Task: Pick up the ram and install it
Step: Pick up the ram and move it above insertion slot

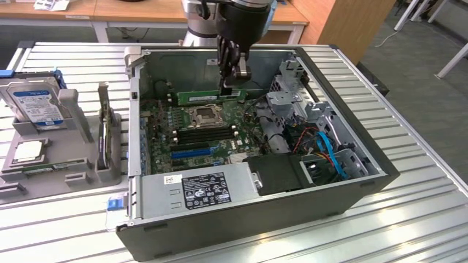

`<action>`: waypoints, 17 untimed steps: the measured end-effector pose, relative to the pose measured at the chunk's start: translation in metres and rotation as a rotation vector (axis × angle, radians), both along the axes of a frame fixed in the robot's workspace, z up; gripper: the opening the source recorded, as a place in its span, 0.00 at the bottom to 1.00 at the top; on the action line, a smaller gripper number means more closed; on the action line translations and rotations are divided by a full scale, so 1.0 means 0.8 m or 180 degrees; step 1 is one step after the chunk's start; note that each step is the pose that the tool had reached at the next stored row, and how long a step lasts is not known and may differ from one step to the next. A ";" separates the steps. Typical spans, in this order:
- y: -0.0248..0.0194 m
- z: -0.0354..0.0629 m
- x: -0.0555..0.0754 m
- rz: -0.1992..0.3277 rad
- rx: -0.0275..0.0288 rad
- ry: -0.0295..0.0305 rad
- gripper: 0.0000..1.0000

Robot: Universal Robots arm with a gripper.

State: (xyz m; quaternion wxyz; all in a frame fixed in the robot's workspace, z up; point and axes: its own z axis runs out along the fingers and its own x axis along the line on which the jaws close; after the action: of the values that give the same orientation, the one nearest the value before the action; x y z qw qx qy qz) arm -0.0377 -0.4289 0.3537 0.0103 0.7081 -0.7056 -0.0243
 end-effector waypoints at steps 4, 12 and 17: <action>0.0077 -0.001 0.000 0.0000 0.0006 0.0000 0.11; 0.0192 -0.003 0.000 0.0000 0.0028 0.0000 0.11; 0.0194 -0.003 0.000 0.0000 0.0029 0.0000 0.11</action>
State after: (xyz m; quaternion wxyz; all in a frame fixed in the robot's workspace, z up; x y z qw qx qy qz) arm -0.0377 -0.4134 0.3513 0.0070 0.7081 -0.7055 -0.0275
